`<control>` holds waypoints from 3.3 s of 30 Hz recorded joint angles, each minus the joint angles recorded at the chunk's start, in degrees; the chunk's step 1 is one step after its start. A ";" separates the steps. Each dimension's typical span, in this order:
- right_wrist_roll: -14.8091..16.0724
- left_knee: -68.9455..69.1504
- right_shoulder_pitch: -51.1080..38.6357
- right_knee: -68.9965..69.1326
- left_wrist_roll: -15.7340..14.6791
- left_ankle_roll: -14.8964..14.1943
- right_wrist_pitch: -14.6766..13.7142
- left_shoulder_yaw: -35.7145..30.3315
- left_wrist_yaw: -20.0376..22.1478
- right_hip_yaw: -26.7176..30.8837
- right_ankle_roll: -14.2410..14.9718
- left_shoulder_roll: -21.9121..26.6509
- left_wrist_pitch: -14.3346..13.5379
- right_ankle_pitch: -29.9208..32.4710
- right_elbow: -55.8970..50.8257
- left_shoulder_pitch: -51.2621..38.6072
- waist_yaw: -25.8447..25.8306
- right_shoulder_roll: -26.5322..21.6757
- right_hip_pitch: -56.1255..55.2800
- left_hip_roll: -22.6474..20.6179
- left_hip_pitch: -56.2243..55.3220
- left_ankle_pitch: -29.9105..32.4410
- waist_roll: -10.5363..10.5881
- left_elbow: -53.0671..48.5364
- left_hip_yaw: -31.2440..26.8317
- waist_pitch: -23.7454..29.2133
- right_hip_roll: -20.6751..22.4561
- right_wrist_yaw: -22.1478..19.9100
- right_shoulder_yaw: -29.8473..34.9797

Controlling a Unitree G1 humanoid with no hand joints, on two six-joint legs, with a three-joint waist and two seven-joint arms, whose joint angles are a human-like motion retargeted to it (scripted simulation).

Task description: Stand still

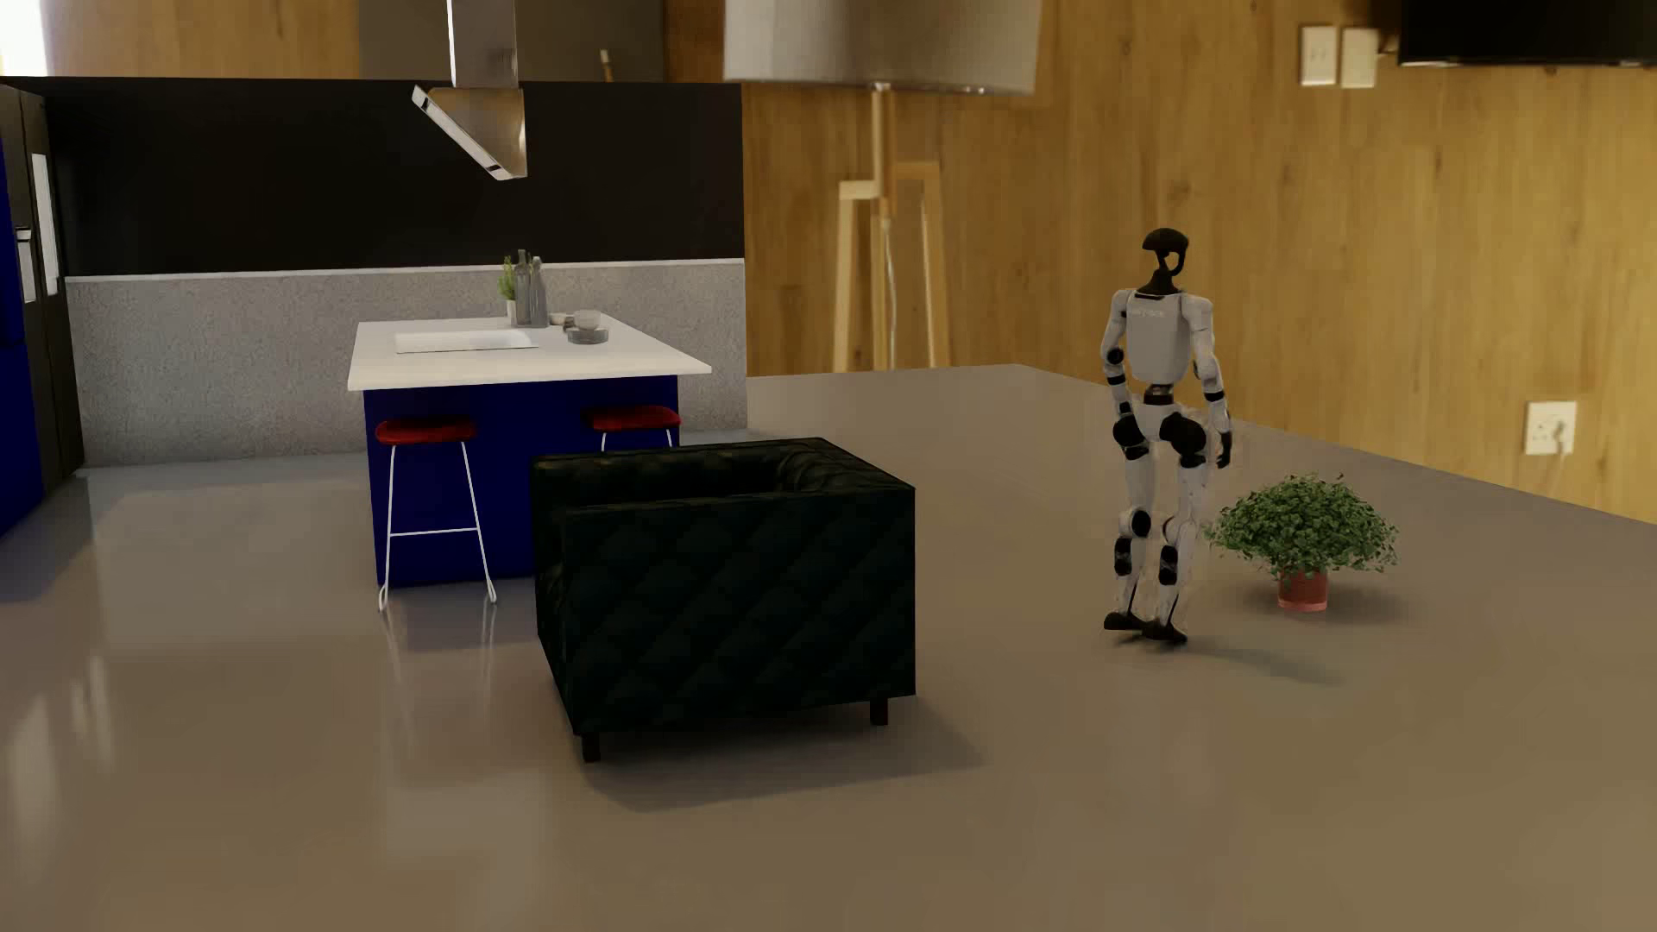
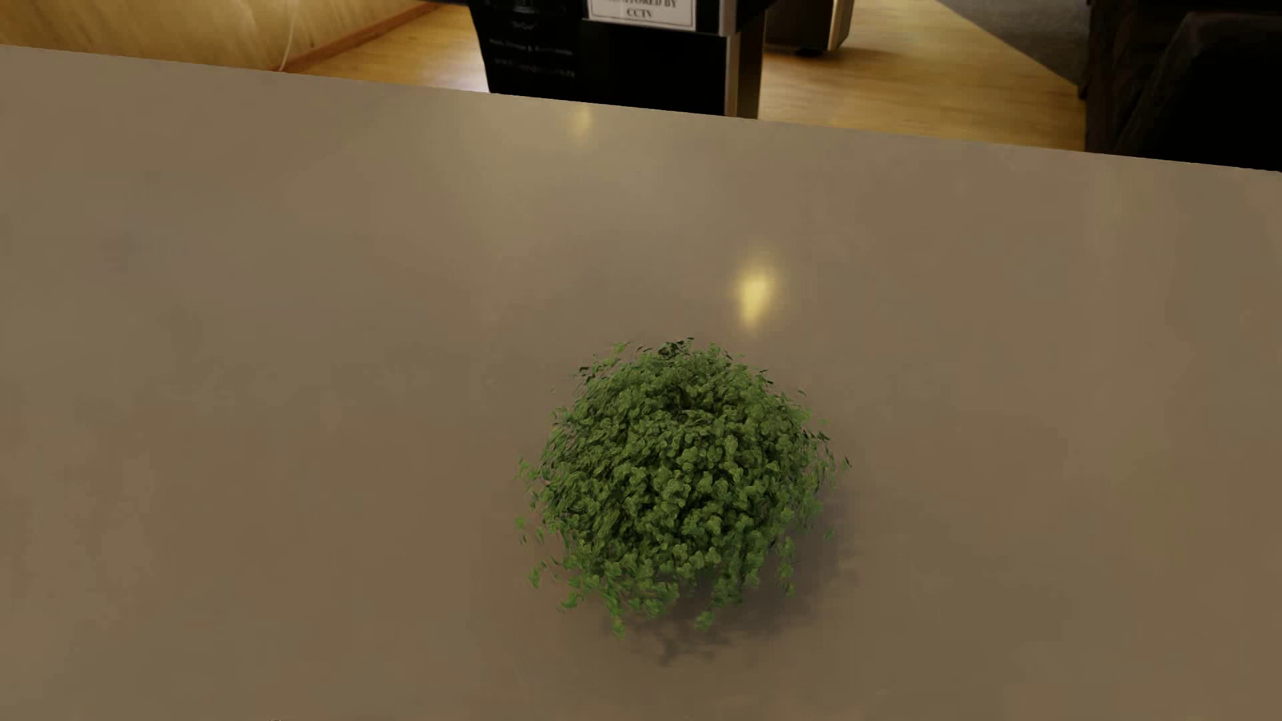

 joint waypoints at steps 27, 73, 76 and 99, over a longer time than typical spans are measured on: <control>0.00 0.22 -0.59 -0.61 0.00 0.00 0.00 1.70 0.00 0.00 0.00 0.11 0.00 -1.29 0.79 0.27 0.43 0.25 0.11 -0.22 -0.48 -0.69 0.30 0.38 0.00 -1.02 -0.16 0.00 -0.05; 0.00 -1.21 -0.24 -1.13 0.00 0.00 0.00 -0.22 0.00 0.00 0.00 0.33 0.00 -2.07 0.85 -0.10 0.95 -0.22 1.20 -0.80 0.89 0.37 0.43 0.95 0.00 -0.55 -0.49 0.00 1.65; 0.00 -1.50 -0.27 -1.86 0.00 0.00 0.00 -0.24 0.00 0.00 0.00 0.29 0.00 -2.40 0.67 -0.16 0.70 -0.30 1.58 -0.71 0.76 0.55 0.45 1.10 0.00 -0.77 -0.30 0.00 1.71; 0.00 -1.45 0.37 -1.76 0.00 0.00 0.00 0.22 0.00 0.00 0.00 0.53 0.00 -1.89 0.31 0.39 0.50 0.43 1.88 -0.40 1.16 0.57 -0.59 0.79 0.00 -1.09 -0.32 0.00 1.02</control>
